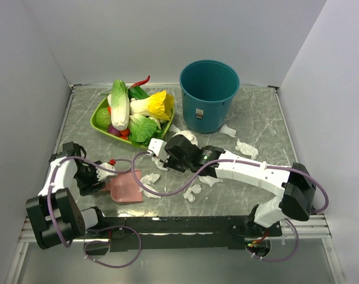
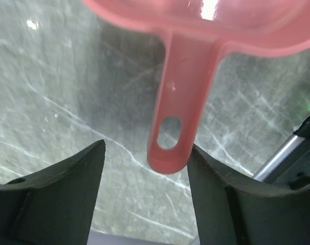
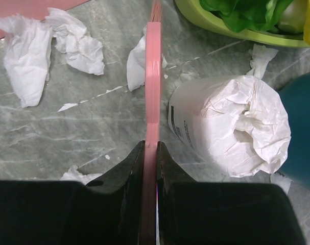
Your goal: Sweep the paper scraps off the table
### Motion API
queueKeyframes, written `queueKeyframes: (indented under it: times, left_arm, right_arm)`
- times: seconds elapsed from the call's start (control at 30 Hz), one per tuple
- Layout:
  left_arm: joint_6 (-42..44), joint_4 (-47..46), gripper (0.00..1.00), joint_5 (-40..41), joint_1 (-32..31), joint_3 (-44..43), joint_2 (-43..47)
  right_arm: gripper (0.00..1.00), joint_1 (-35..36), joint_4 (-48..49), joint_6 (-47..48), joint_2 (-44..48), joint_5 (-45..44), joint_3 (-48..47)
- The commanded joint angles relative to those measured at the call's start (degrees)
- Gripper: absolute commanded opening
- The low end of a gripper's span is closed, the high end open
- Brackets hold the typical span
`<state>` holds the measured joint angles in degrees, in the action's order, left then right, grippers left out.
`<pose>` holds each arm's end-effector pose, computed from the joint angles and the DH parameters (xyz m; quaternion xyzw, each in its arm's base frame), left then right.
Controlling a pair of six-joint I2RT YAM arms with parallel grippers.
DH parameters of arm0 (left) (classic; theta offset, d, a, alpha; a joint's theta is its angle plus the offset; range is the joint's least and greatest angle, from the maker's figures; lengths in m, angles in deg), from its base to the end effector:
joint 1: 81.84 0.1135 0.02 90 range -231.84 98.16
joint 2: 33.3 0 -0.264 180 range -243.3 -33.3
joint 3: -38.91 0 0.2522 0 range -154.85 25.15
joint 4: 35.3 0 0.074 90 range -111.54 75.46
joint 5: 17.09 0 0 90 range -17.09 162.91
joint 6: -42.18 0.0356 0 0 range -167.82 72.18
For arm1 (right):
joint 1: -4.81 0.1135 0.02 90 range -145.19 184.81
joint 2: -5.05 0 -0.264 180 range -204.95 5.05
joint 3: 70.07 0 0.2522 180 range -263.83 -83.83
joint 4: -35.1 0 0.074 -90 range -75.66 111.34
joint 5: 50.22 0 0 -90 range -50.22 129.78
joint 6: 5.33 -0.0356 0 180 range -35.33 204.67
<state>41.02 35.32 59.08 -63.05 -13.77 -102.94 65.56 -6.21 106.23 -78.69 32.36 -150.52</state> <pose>0.1674 0.0480 0.1790 0.5717 0.8113 -0.0541 0.1095 0.1608 0.2777 0.2847 -0.5870 0.7096 0.0729 0.3828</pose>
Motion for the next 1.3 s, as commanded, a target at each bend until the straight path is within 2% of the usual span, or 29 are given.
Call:
queueKeyframes:
  times: [0.0, 0.13, 0.33, 0.4, 0.43, 0.53, 0.63, 0.8, 1.03, 1.17, 1.27]
  left_arm:
    - [4.5, -0.1, 0.66, -7.3, 0.2, 2.2, 3.5]
    - [4.7, -0.1, 0.58, -8.2, 0.3, 2.9, 3.5]
    - [5.6, 2.5, 0.33, -7.8, 0.2, 2.0, 3.8]
    - [5.6, 3.6, 0.28, -7.4, -0.6, 1.7, 3.9]
    - [5.3, 4.0, 0.21, -6.6, -1.1, 1.7, 4.0]
    - [3.5, 3.9, 0.10, -4.5, -3.7, 2.1, 4.9]
    - [2.0, 3.7, 0.03, -3.1, -6.1, 2.4, 5.9]
    - [-3.0, 3.1, 0.01, -1.6, -10.4, 2.0, 5.1]
    - [-6.7, 5.9, 0.01, -4.4, -14.4, -2.1, 1.0]
    - [-7.4, 6.4, 0.01, -5.7, -14.7, -4.0, 0.3]
    - [-7.5, 5.5, 0.01, -6.1, -14.7, -4.5, 0.0]
  right_arm:
    - [0.00, -0.1, 3.3, 0.4, -2.4, -2.6, -2.2]
    - [0.00, -0.5, 2.9, 0.9, -4.5, -1.3, -2.3]
    - [0.00, -0.6, 0.6, -1.8, -6.7, 4.2, -3.7]
    - [0.00, -0.5, -0.5, -3.9, -6.9, 6.5, -4.2]
    - [0.00, -0.6, -0.8, -4.5, -6.9, 7.2, -4.3]
    - [0.00, -0.6, -2.4, -7.7, -7.0, 10.9, -4.9]
    - [0.00, -0.6, -3.3, -11.2, -7.2, 14.4, -5.4]
    - [0.00, -0.6, -3.0, -14.9, -8.4, 20.4, -7.3]
    - [0.00, -4.0, -2.2, -20.3, -12.5, 30.1, -11.8]
    - [0.00, -5.6, -2.5, -19.8, -12.1, 31.0, -13.0]
    - [0.00, -5.6, -4.1, -14.3, -10.0, 28.1, -14.2]
